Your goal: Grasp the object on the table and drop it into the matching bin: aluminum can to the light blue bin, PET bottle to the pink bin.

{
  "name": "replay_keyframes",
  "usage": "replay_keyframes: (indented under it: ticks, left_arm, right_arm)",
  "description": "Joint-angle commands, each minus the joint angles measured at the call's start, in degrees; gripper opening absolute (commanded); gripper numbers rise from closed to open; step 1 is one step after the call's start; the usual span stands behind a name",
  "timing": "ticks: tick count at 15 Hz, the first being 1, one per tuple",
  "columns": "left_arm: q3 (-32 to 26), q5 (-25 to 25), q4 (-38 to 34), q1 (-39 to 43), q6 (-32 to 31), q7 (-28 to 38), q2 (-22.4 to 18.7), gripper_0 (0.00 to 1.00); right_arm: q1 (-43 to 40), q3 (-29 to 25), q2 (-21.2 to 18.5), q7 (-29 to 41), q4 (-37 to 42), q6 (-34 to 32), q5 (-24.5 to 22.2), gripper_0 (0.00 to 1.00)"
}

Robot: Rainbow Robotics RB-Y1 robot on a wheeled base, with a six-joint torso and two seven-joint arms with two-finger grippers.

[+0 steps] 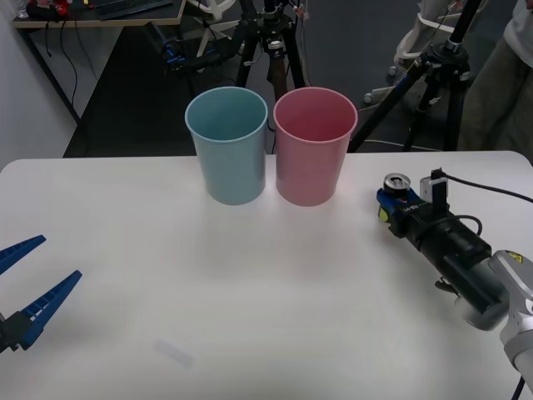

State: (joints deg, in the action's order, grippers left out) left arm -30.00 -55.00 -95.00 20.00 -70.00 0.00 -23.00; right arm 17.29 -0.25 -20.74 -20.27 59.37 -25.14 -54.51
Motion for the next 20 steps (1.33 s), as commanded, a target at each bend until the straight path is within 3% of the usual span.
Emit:
replay_keyframes:
  ticks: [1,6,11,15,20]
  left_arm:
    - [0.0,0.0,0.0,0.0,0.0,0.0,0.0,1.0]
    - [0.0,0.0,0.0,0.0,0.0,0.0,0.0,1.0]
    - [0.0,0.0,0.0,0.0,0.0,0.0,0.0,1.0]
    - [0.0,0.0,0.0,0.0,0.0,0.0,0.0,1.0]
    - [0.0,0.0,0.0,0.0,0.0,0.0,0.0,1.0]
  right_arm:
    - [-3.23,-1.86,-0.27,0.05,6.54,-1.49,0.02,0.0]
    - [-10.35,-3.97,-1.67,1.28,18.67,-2.46,0.63,0.0]
    - [-16.76,-7.13,-3.08,3.66,28.6,-7.91,2.04,0.0]
    - [-22.57,-11.08,-4.66,9.99,36.78,-15.46,1.95,0.0]
    - [-23.97,-17.94,-5.71,15.7,40.56,-27.51,2.04,0.0]
